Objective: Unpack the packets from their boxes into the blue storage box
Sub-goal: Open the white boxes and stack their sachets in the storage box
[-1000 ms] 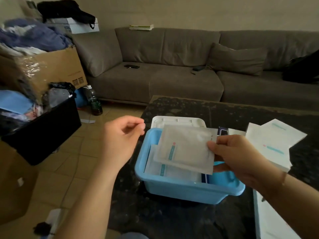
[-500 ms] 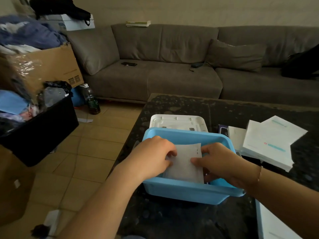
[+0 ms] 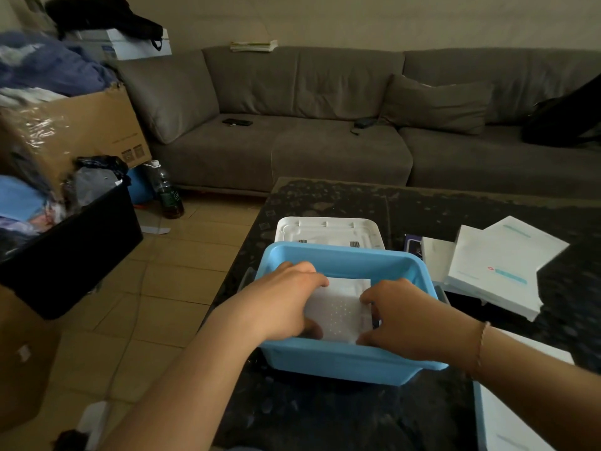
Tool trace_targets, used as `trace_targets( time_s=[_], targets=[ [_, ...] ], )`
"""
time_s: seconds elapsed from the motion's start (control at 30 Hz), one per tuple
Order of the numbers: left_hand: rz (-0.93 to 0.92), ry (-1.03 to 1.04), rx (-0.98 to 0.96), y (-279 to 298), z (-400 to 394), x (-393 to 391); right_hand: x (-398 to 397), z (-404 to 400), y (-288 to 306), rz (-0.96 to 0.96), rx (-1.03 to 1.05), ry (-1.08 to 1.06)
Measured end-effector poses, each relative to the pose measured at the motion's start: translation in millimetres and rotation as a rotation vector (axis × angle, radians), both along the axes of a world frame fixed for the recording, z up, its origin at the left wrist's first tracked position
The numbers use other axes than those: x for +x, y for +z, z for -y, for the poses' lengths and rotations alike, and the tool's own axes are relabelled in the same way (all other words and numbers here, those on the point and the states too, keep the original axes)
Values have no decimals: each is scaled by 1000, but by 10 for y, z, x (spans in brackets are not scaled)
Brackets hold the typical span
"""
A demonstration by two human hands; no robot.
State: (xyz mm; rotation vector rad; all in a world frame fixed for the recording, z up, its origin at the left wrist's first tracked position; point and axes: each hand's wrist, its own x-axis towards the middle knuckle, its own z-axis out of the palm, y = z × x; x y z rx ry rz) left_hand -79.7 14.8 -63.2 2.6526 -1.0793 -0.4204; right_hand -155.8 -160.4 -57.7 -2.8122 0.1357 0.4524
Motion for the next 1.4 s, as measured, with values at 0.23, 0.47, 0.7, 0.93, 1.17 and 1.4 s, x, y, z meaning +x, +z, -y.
trace_targets(
  time_s=[0.23,0.47,0.7,0.93,1.17,1.4],
  targets=[
    [-22,31,75,-10,40,35,25,35,-6,4,-37,56],
    [10,44,4,85,23,-36,-23,137,22,80,48,4],
    [472,-325,-834,-17,469,-875,-530,510,323,442,378,-276],
    [516,-730,-293,-817,1159,-1331,-1274,1055,231,700,495,-520],
    [559,-758,-420,-1106,1362,-1414,-2024,1376,-79,897,565,-628],
    [111,-176,-884,-808,1691,-1553,-2508,1150,-454,1281,44,-331]
  ],
)
